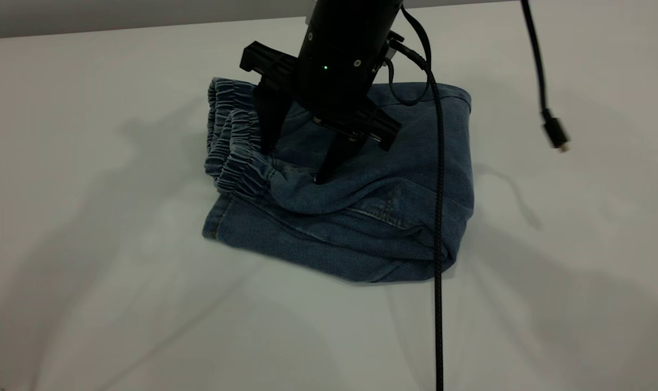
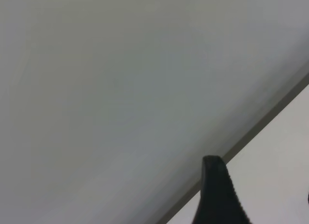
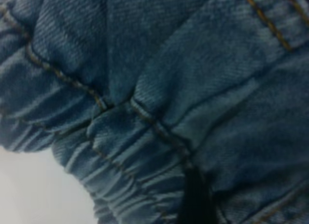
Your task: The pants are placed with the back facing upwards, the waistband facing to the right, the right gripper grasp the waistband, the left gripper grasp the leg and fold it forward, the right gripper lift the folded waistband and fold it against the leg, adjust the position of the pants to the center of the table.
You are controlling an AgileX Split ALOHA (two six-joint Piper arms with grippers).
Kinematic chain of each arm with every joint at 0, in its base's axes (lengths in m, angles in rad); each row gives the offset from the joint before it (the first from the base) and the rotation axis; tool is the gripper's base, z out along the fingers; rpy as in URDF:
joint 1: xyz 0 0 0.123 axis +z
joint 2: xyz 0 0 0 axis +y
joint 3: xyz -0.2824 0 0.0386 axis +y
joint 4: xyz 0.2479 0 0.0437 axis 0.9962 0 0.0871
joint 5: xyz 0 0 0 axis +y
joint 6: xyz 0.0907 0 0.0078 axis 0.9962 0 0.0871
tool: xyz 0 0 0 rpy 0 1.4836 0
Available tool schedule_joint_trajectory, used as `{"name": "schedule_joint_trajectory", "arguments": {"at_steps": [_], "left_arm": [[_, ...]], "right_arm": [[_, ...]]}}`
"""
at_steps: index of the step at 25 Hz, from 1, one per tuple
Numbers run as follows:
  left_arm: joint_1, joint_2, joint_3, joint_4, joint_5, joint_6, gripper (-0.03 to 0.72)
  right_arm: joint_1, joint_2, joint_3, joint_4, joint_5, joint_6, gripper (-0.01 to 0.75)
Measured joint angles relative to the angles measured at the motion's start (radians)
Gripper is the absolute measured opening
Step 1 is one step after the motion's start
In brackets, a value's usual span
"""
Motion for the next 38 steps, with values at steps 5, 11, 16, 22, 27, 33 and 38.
{"name": "schedule_joint_trajectory", "arguments": {"at_steps": [5,11,16,22,27,33,38], "left_arm": [[0.000,0.000,0.000,-0.001,0.000,0.000,0.403],[0.000,0.000,0.000,-0.024,0.000,-0.001,0.403],[0.000,-0.009,0.000,-0.024,-0.002,-0.001,0.403],[0.000,-0.026,0.000,-0.023,-0.007,-0.001,0.403],[0.000,-0.029,0.000,-0.023,-0.006,-0.001,0.403],[0.000,-0.032,0.000,-0.023,-0.005,-0.001,0.403],[0.000,-0.032,0.000,-0.023,0.004,-0.001,0.403]], "right_arm": [[0.010,0.000,0.000,-0.054,0.035,-0.094,0.447],[0.009,0.000,0.000,-0.076,0.138,-0.213,0.447],[0.009,-0.001,0.000,-0.118,0.228,-0.242,0.447],[0.009,-0.047,0.001,0.020,0.177,-0.245,0.446],[0.009,-0.087,0.001,0.058,0.111,-0.219,0.423],[0.009,-0.083,0.001,-0.036,-0.020,-0.029,0.411],[0.009,-0.039,0.001,-0.057,-0.058,0.080,0.410]]}}
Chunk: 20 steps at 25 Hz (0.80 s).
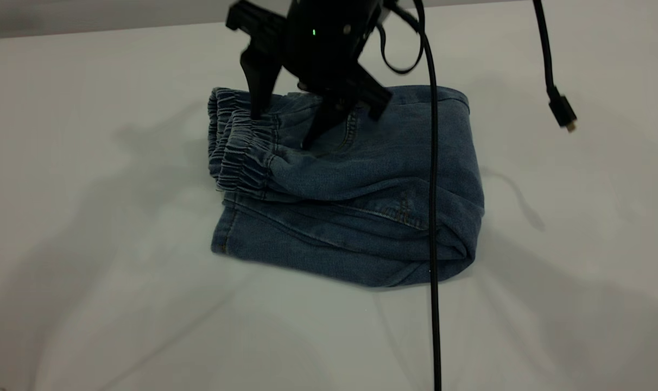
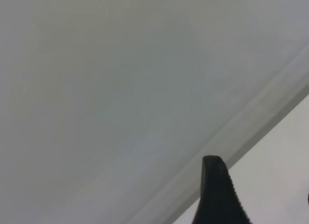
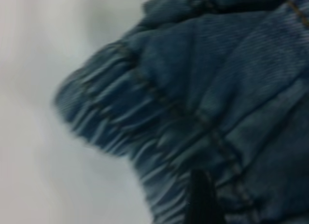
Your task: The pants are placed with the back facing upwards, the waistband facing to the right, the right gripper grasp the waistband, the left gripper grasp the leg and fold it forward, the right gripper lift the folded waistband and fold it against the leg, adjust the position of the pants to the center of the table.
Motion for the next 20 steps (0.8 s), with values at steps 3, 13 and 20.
{"name": "schedule_joint_trajectory", "arguments": {"at_steps": [3,13,20], "left_arm": [[0.000,-0.001,0.000,0.000,0.001,0.000,0.403],[0.000,-0.007,0.000,0.000,0.000,0.001,0.403],[0.000,-0.007,0.000,0.000,-0.002,0.001,0.403]], "right_arm": [[0.012,0.037,0.000,0.005,0.011,0.003,0.410],[0.048,0.053,0.000,-0.034,0.072,-0.116,0.408],[0.048,0.053,0.000,-0.041,0.184,-0.215,0.408]]}}
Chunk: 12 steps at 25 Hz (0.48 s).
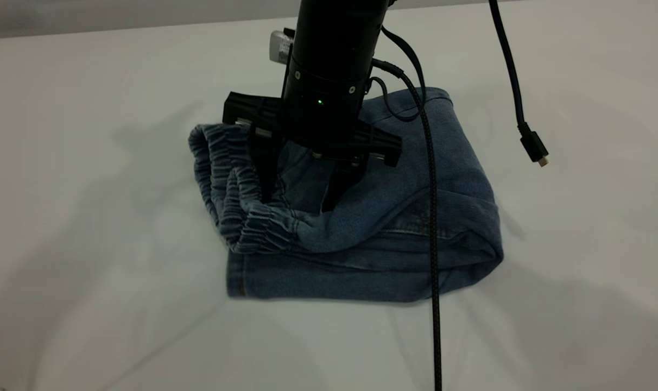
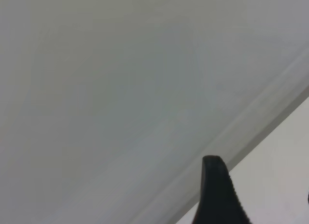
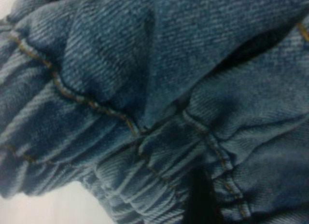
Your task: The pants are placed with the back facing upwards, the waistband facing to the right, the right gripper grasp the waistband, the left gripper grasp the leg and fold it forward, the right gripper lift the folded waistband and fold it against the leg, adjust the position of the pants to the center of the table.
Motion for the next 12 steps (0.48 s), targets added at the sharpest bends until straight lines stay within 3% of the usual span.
{"name": "schedule_joint_trajectory", "arguments": {"at_steps": [5,12], "left_arm": [[0.000,0.000,0.000,0.000,-0.002,0.000,0.403],[0.000,0.000,0.000,-0.003,-0.010,0.000,0.403]], "right_arm": [[0.000,-0.029,0.000,0.010,0.000,-0.019,0.408],[0.000,-0.186,0.000,-0.173,-0.009,-0.025,0.408]]}}
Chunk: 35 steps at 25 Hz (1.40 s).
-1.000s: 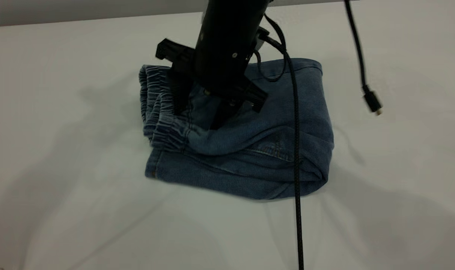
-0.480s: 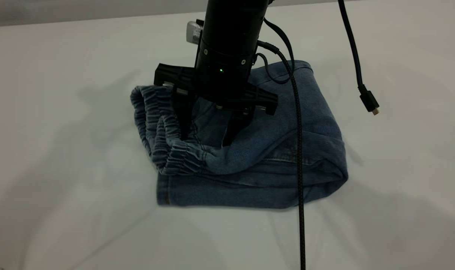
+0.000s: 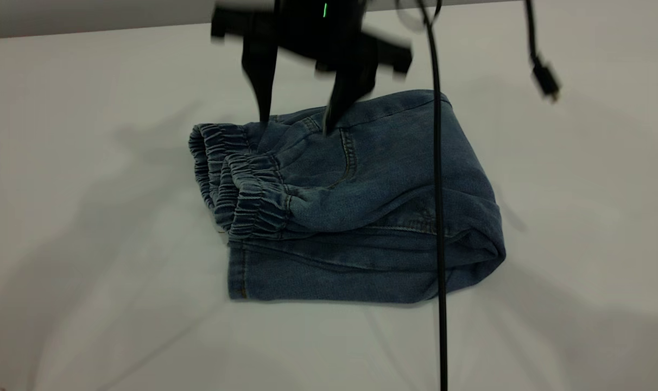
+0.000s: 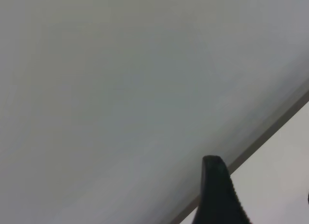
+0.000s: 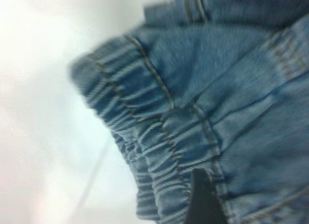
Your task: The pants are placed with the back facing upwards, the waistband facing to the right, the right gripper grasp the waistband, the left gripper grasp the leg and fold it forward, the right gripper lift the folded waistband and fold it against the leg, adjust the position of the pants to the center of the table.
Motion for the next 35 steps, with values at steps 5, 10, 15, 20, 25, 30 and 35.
{"name": "schedule_joint_trajectory", "arguments": {"at_steps": [5,10,15,20,25,30,35], "left_arm": [[0.000,-0.027,0.000,-0.023,0.009,0.000,0.403],[0.000,-0.093,0.000,-0.046,0.049,-0.001,0.403],[0.000,-0.192,0.000,-0.044,0.100,0.000,0.403],[0.000,-0.295,0.000,-0.044,0.194,-0.022,0.403],[0.000,-0.396,0.000,-0.043,0.397,-0.089,0.403],[0.000,-0.480,0.000,-0.042,0.635,-0.121,0.403],[0.000,-0.576,0.044,-0.043,0.720,-0.246,0.403]], "right_arm": [[0.000,-0.134,0.000,-0.119,0.014,-0.079,0.407],[0.000,-0.264,0.000,-0.121,0.067,-0.236,0.407],[0.000,-0.420,0.000,-0.122,0.159,-0.413,0.407],[0.000,-0.580,0.000,-0.120,0.271,-0.520,0.407],[0.000,-0.753,0.000,-0.123,0.368,-0.522,0.407],[0.000,-0.936,0.000,-0.142,0.385,-0.540,0.407],[0.000,-1.119,0.047,-0.187,0.382,-0.551,0.401]]}}
